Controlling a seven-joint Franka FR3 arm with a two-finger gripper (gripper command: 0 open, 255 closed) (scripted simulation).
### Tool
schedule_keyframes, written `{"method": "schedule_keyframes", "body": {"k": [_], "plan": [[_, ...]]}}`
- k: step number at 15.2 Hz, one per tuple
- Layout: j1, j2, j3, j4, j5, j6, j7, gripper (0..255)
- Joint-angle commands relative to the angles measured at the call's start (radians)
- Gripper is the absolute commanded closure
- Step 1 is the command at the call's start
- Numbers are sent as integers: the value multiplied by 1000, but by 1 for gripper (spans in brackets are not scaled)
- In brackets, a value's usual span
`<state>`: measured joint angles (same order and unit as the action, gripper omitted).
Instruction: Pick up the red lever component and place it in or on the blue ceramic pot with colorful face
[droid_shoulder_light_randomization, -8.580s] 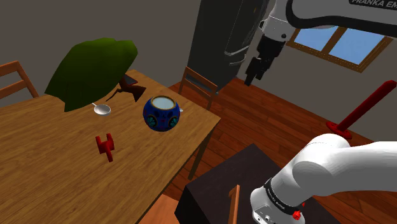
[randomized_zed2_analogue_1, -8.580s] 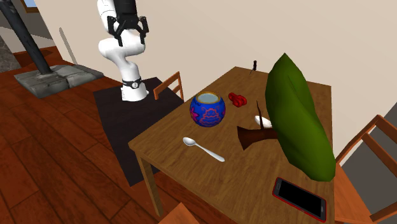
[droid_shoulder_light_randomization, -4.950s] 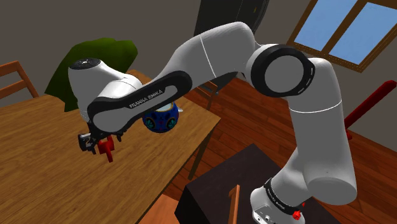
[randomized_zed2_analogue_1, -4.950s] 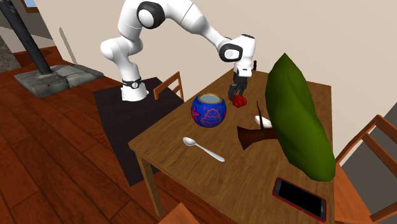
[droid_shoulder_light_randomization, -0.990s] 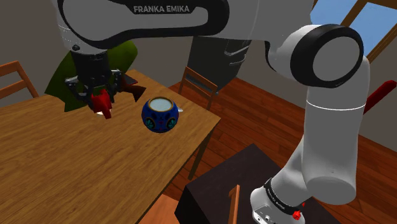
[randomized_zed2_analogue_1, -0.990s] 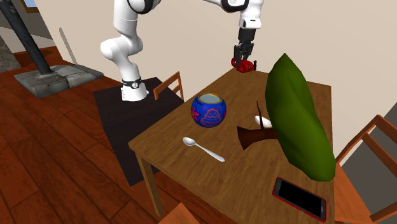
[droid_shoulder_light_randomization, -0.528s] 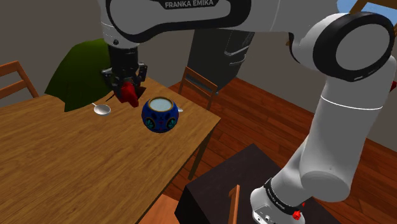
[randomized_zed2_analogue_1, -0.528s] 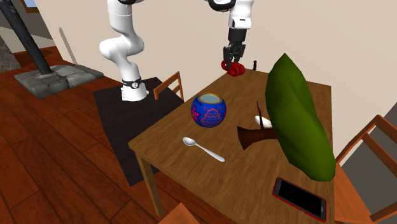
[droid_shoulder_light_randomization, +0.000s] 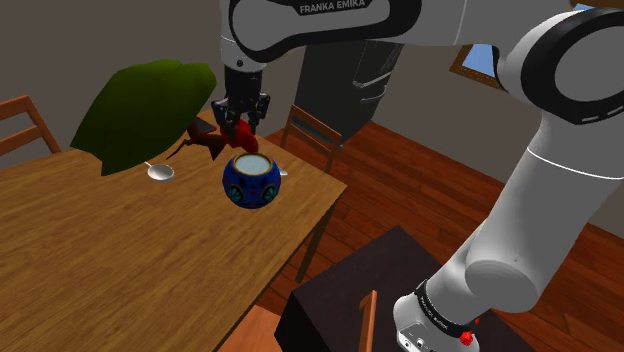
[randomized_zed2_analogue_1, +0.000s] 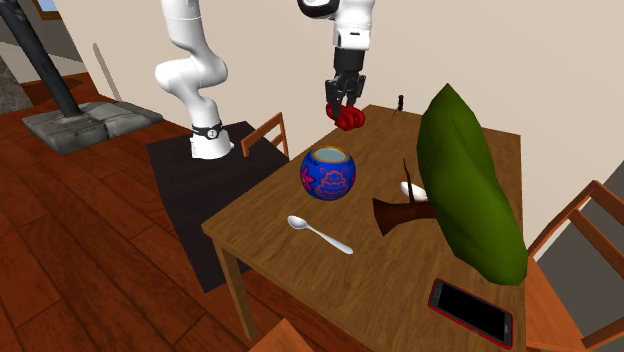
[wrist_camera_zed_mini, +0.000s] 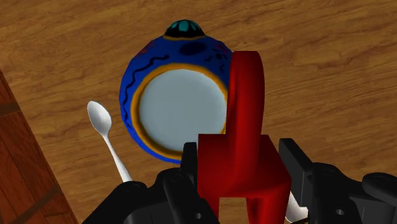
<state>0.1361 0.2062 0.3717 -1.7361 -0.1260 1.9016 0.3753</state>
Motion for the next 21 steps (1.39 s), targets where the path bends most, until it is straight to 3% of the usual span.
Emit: {"method": "schedule_keyframes", "body": {"k": [1,4,21], "plan": [[-31,-22,-16,-28,10,11,-50,255],[-74,-50,-42,-59,22,21,-120,255],[-70,14,-49,-182,-10,203,-93,255]]}}
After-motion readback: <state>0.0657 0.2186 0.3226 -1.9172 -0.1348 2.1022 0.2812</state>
